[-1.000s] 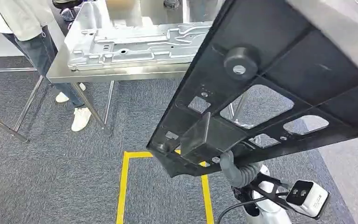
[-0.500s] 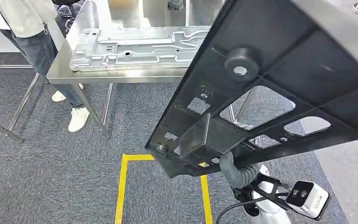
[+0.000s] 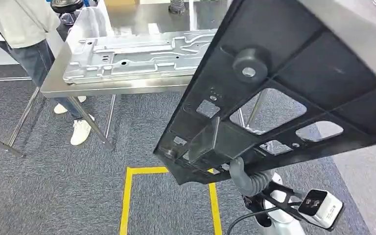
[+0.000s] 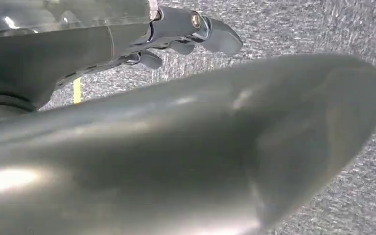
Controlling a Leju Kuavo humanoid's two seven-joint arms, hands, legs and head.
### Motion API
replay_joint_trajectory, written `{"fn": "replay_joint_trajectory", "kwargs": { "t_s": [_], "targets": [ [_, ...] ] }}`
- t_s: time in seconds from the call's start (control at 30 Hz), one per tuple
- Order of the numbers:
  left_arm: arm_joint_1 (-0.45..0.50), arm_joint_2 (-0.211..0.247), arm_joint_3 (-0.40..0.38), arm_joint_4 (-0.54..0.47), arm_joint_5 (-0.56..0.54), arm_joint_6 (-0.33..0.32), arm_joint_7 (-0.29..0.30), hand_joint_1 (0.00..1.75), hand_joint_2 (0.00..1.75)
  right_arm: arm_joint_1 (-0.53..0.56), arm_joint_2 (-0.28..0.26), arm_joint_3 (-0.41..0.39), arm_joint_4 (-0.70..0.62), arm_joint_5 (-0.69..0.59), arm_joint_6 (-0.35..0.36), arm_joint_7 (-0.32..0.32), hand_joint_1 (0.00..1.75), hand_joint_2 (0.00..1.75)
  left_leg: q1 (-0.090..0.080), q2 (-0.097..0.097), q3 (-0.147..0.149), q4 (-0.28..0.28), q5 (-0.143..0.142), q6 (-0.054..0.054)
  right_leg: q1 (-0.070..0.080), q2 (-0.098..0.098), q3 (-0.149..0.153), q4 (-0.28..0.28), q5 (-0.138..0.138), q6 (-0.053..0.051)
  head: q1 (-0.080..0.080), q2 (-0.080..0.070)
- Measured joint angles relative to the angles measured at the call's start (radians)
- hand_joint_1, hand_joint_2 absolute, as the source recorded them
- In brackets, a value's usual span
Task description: Take the parts from the cabinet and place them on the table.
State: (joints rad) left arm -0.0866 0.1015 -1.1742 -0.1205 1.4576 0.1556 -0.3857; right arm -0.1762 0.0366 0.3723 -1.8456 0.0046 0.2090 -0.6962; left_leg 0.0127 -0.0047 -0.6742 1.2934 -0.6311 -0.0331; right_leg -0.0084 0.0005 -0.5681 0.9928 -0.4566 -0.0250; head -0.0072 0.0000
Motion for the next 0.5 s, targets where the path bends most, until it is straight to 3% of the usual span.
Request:
{"fn": "replay_joint_trajectory", "kwargs": {
  "t_s": [0.03, 0.07, 0.1, 0.17, 0.2, 0.3, 0.37, 0.4, 0.5],
  "targets": [
    [0.001, 0.000, 0.000, 0.000, 0.000, 0.000, 0.001, 0.00, 0.00, 0.002, 0.000, 0.000, 0.000, 0.000, 0.000, 0.000, 1.75, 1.75, 0.000, 0.000, -0.027, 0.031, 0.006, 0.001, 0.002, 0.001, 0.004, 0.001, -0.004, -0.001, 0.000, 0.000],
    [0.002, 0.000, 0.000, 0.000, 0.000, -0.002, 0.001, 0.00, 0.00, 0.003, 0.000, 0.000, 0.000, 0.000, 0.000, 0.000, 1.75, 1.75, 0.000, 0.000, -0.025, 0.006, 0.040, 0.003, 0.003, 0.002, 0.011, 0.001, -0.009, 0.000, 0.000, 0.000],
    [0.002, 0.000, 0.000, 0.000, 0.000, -0.002, 0.001, 0.00, 0.00, 0.003, 0.000, 0.000, 0.000, 0.000, 0.000, 0.000, 1.75, 1.75, 0.000, 0.000, -0.003, -0.058, 0.089, 0.008, 0.005, 0.003, 0.019, 0.001, -0.014, 0.000, 0.000, 0.000],
    [0.002, 0.000, 0.000, 0.000, 0.000, -0.002, 0.001, 0.00, 0.00, 0.003, 0.000, 0.000, -0.002, 0.000, 0.000, 0.000, 1.75, 1.75, -0.003, 0.000, 0.074, -0.248, 0.198, 0.023, 0.007, 0.003, 0.041, 0.000, -0.028, 0.004, 0.000, 0.000],
    [0.002, 0.002, 0.000, 0.000, 0.000, -0.002, 0.001, 0.00, 0.00, 0.003, 0.000, 0.000, -0.002, 0.000, 0.000, -0.001, 1.75, 1.75, -0.011, -0.001, 0.091, -0.274, 0.184, 0.028, 0.013, 0.003, 0.044, 0.001, -0.033, 0.010, 0.002, 0.000],
    [0.002, 0.001, 0.000, 0.000, 0.000, -0.002, 0.001, 0.00, 0.00, 0.003, 0.000, 0.000, -0.003, 0.000, 0.000, 0.000, 1.75, 1.75, -0.015, -0.001, 0.090, -0.282, 0.181, 0.037, 0.010, 0.005, 0.042, -0.002, -0.037, 0.024, 0.001, 0.000],
    [0.002, 0.000, 0.000, 0.000, 0.000, -0.002, 0.001, 0.00, 0.00, 0.003, 0.000, 0.000, -0.008, 0.001, -0.001, 0.000, 1.75, 1.75, -0.002, -0.001, 0.107, -0.302, 0.187, 0.049, 0.011, 0.005, 0.050, 0.001, -0.047, 0.037, 0.002, 0.000],
    [0.000, 0.000, 0.000, 0.000, 0.000, -0.002, 0.001, 0.00, 0.00, 0.000, 0.000, 0.001, -0.010, 0.002, -0.003, -0.001, 1.75, 1.75, -0.002, 0.000, 0.113, -0.308, 0.185, 0.056, 0.012, 0.004, 0.032, 0.044, -0.068, 0.042, 0.008, 0.000],
    [0.000, 0.000, 0.000, 0.000, 0.000, -0.002, 0.001, 0.00, 0.00, 0.005, -0.003, 0.000, -0.017, 0.007, -0.023, 0.000, 1.75, 1.75, -0.003, 0.000, 0.117, -0.307, 0.176, 0.064, 0.004, 0.004, -0.104, 0.276, -0.158, 0.052, 0.009, 0.000]
  ]
}}
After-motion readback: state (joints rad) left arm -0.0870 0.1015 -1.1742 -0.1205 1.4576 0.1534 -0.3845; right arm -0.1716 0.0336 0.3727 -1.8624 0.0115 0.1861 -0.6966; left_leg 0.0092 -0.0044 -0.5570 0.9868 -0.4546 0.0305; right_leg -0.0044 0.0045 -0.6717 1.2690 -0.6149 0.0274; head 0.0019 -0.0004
